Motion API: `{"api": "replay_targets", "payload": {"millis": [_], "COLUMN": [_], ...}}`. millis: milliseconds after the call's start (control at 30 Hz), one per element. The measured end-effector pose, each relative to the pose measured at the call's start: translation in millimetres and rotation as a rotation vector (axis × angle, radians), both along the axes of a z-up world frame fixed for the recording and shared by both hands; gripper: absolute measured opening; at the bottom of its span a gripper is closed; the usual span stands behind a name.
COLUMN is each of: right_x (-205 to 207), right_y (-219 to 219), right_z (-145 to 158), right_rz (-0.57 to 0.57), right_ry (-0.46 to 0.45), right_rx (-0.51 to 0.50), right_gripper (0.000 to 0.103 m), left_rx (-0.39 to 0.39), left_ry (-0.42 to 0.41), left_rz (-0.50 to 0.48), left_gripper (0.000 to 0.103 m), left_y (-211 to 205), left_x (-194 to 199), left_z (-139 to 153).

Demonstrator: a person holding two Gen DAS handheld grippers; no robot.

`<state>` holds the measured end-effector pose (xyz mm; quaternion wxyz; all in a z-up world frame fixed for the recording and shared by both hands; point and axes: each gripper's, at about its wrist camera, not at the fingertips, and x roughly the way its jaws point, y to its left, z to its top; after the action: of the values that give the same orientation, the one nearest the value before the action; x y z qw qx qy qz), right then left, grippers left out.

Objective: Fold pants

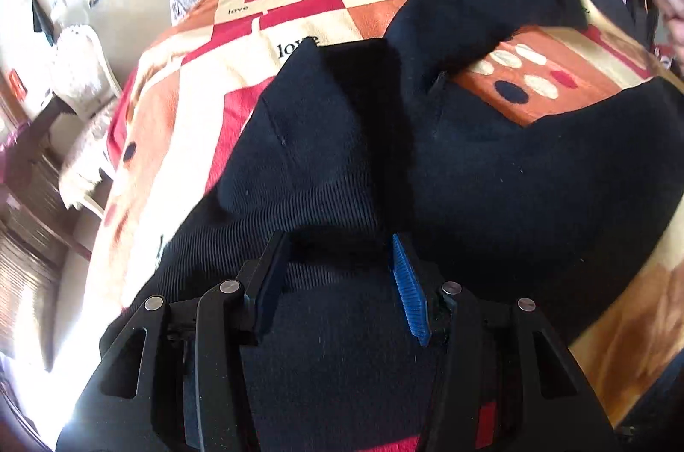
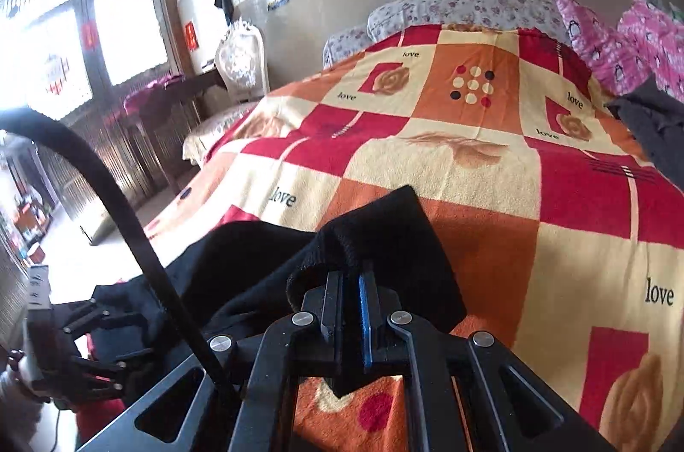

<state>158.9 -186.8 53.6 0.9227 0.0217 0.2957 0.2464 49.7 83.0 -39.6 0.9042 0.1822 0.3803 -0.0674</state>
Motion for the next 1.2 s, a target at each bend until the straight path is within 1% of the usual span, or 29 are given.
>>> {"api": "replay_targets", "payload": {"millis": [33,67,100,133,233,333,400,467,500,533,600,667,700,767,833,900,1000,1067,1133,1200], "right_x": [-1.0,-6.6,-13.8,-18.8,-37.4,-57.8,-73.2,-93.3,-102.9,-116.1,-141.9,-163.7,-171.1,-181.1,-181.1,-172.4,-149.9,-122.9,-90.4,-46.5], "right_y": [-4.7,-11.1,-18.2,-23.3,-41.3,-61.5,-73.8,-83.9,-86.2,-87.4,-88.1,-86.8,-85.7,-81.7,-78.9,-84.3,-102.5,-116.9,-134.0,-160.5], "right_z": [4.6,10.3,16.5,22.1,40.6,56.5,64.3,73.1,77.6,84.1,99.1,113.6,117.9,122.3,117.6,107.3,94.6,84.4,70.7,40.7], "right_rz": [-0.003,-0.010,-0.018,-0.023,-0.033,-0.032,-0.032,-0.022,-0.012,0.003,0.033,0.067,0.078,0.106,0.092,0.061,0.001,-0.049,-0.110,-0.204], "right_ry": [-0.003,-0.010,-0.019,-0.028,-0.054,-0.068,-0.077,-0.090,-0.100,-0.120,-0.163,-0.196,-0.202,-0.201,-0.193,-0.172,-0.144,-0.116,-0.084,-0.006], "right_rx": [0.023,0.044,0.057,0.070,0.116,0.171,0.214,0.267,0.285,0.305,0.353,0.393,0.410,0.433,0.423,0.427,0.436,0.426,0.388,0.374], "right_gripper": [0.005,0.005,0.005,0.005,0.005,0.005,0.005,0.005,0.005,0.005,0.005,0.005,0.005,0.005,0.005,0.005,0.005,0.005,0.005,0.005], "left_rx": [0.014,0.012,0.003,-0.008,-0.109,-0.240,-0.310,-0.349,-0.376,-0.394,-0.406,-0.446,-0.459,-0.497,-0.556,-0.556,-0.555,-0.564,-0.571,-0.571], "left_ry": [-0.013,-0.020,-0.017,-0.027,-0.098,-0.195,-0.257,-0.305,-0.320,-0.335,-0.357,-0.367,-0.366,-0.338,-0.326,-0.336,-0.317,-0.306,-0.278,-0.249], "left_rz": [-0.007,-0.006,0.013,0.034,0.093,0.175,0.248,0.321,0.352,0.384,0.441,0.474,0.487,0.499,0.475,0.442,0.402,0.394,0.392,0.406], "left_gripper": [0.046,0.022,0.009,0.009,0.009,0.009,0.009,0.009,0.009,0.007,0.006,0.006,0.006,0.005,0.005,0.006,0.006,0.006,0.006,0.006], "left_y": [-2.6,0.0,2.1,7.6,36.5,81.6,114.4,143.7,157.8,169.1,187.1,202.3,207.8,215.2,211.9,200.7,185.4,180.2,176.4,176.3], "left_x": [1.6,3.7,6.1,5.2,0.9,-6.0,-9.2,-6.9,-5.1,-3.8,1.3,5.1,8.6,13.0,12.1,5.4,-2.8,-8.3,-10.5,-8.0], "left_z": [-0.2,-0.2,0.9,2.5,25.2,58.7,76.5,88.7,93.1,96.6,100.5,101.2,100.7,97.6,94.6,93.5,89.3,84.9,78.2,70.2]}}
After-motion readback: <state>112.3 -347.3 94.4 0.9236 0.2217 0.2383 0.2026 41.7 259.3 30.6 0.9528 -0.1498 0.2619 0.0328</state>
